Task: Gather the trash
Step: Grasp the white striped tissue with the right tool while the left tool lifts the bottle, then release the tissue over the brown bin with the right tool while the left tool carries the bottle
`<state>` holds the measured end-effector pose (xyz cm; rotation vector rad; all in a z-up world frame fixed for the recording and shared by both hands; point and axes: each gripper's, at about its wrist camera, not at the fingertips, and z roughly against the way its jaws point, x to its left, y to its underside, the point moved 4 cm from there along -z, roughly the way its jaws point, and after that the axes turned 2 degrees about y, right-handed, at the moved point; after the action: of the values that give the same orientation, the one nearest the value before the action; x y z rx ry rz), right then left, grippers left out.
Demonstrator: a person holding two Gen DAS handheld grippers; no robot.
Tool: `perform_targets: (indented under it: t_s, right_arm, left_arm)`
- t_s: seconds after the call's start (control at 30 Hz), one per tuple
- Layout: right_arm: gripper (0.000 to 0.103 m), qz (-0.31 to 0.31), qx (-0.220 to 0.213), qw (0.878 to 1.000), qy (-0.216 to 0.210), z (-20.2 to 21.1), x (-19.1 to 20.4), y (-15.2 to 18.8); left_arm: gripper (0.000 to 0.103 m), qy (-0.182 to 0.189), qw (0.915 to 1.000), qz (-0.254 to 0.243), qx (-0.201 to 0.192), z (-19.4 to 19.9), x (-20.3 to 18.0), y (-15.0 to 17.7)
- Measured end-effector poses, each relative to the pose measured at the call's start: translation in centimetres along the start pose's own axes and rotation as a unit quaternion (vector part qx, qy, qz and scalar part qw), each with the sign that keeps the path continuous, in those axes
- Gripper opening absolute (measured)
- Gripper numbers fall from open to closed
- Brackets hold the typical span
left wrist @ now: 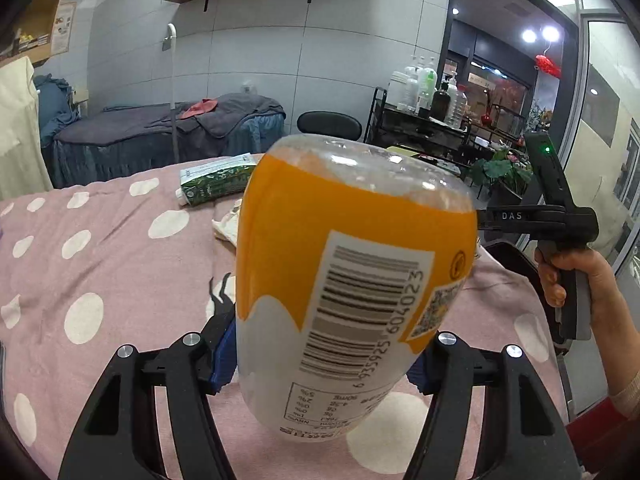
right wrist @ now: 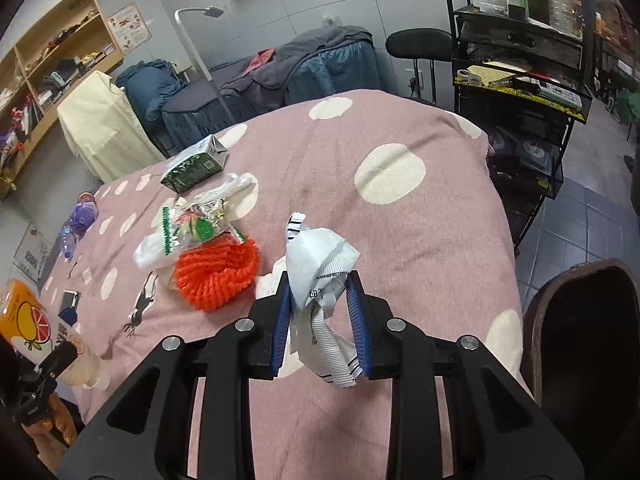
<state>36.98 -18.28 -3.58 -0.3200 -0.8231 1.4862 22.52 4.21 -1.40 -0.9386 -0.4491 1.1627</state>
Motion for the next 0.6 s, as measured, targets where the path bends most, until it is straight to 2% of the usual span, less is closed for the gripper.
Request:
perform_targets:
  t_s: [0.17,0.4,0.6]
  right_arm:
    - [0.028,0.000,-0.029,1.000,-0.007,3.9,-0.9,1.7]
    - [0.028,-0.029,-0.054,0.998,-0.008,8.0,-4.2,4.5]
    - [0.028,-0.056,-0.074,0.996,0.012,10.9,-7.7,6.7]
  left_arm:
    - [0.064,0.016,0.9998,-0.002,-0.008,-0.2,-3.2,0.0]
    - [0.064,0.046,0.9986,-0.004,-0.026,-1.2,-7.7,-0.3]
    - [0.064,0.079,0.9961,-0.006,-0.039,-2.0,-11.4,-0.7]
